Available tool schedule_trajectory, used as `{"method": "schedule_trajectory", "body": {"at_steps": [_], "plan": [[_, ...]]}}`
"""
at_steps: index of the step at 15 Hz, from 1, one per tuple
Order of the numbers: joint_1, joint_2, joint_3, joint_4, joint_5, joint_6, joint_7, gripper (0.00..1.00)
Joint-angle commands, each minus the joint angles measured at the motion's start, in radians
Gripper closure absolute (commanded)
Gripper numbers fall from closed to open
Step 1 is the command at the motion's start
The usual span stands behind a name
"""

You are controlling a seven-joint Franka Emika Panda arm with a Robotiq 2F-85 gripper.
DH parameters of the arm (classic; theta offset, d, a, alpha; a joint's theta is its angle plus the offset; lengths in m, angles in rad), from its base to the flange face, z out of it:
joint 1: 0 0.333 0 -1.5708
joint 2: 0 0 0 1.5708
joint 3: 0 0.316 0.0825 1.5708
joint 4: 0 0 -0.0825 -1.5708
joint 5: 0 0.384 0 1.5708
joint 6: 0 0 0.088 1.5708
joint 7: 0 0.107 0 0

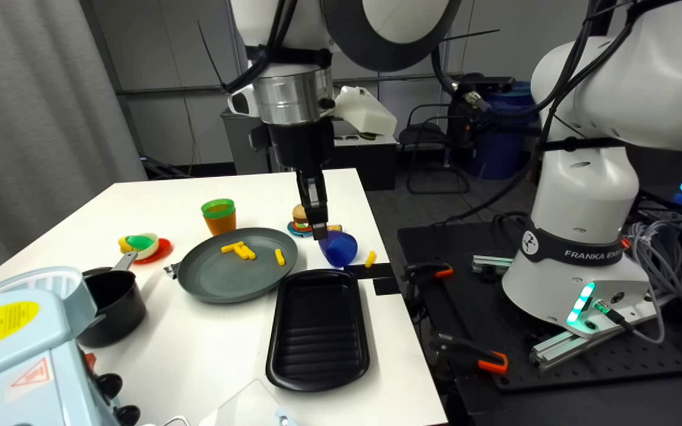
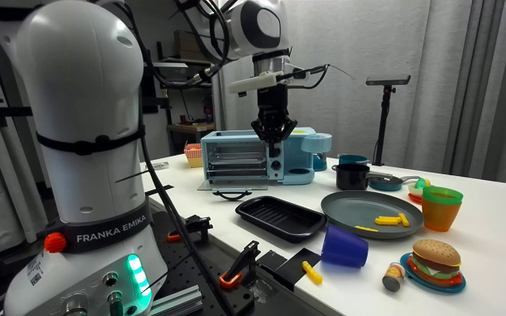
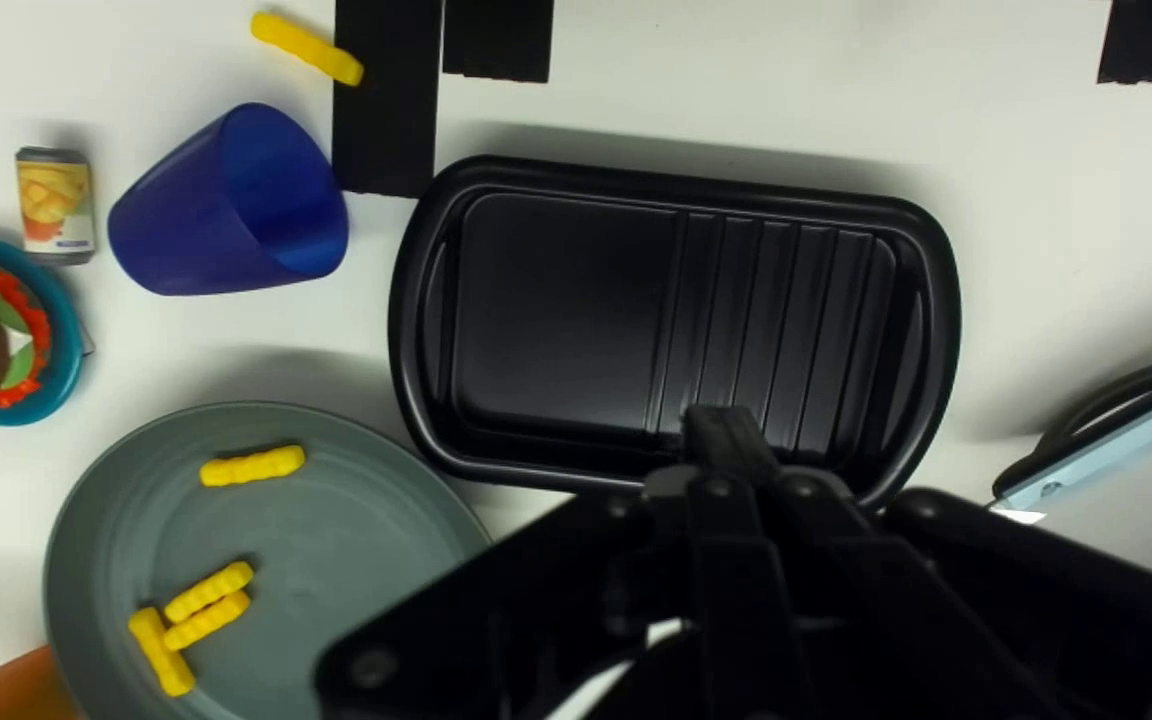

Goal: Push in the wire rack and close the oven door

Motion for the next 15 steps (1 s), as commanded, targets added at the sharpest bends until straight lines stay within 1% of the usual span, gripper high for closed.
{"method": "schedule_trajectory", "body": {"at_steps": [1,8,15], "plan": [[0.024,0.056,0.019,0.016,0.002,0.03,0.033,1.0],[0.065,0.145,0.073,0.057,0.014,0.064,0.128,1.0],[0.097,0.217,0.11,0.117,0.022,0.079,0.301,1.0]]}}
